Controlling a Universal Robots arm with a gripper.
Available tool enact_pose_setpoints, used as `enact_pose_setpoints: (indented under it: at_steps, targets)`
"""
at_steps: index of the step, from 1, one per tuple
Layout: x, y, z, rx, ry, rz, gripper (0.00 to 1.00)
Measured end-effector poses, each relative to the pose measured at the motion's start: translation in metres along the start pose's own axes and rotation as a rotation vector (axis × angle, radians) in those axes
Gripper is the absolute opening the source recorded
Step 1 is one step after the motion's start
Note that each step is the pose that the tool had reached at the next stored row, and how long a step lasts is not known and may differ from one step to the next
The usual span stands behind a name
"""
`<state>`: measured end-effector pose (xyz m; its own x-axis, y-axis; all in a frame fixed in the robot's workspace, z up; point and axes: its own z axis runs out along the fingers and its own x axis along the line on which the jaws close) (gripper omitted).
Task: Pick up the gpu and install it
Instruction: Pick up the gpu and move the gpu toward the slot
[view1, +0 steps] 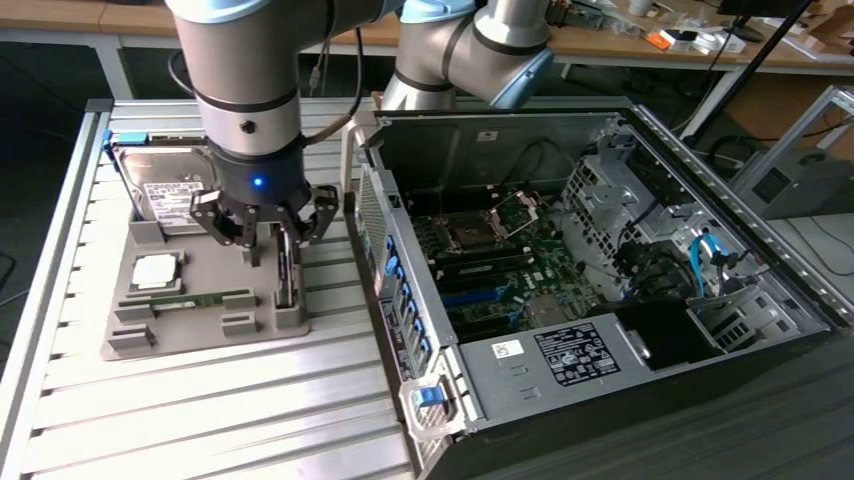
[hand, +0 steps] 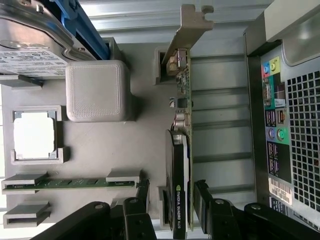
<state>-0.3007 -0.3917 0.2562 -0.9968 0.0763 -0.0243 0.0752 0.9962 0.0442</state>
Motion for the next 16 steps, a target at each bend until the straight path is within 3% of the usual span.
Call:
enact_pose_setpoints:
  at_steps: [10,16]
  targets:
    - [-0.001,0.0004,0.0003,-0.0002,-0.0001,0.0,0.48]
    - [-0.011,0.0011,0.0005,-0.0001,0.0002,0.0,0.48]
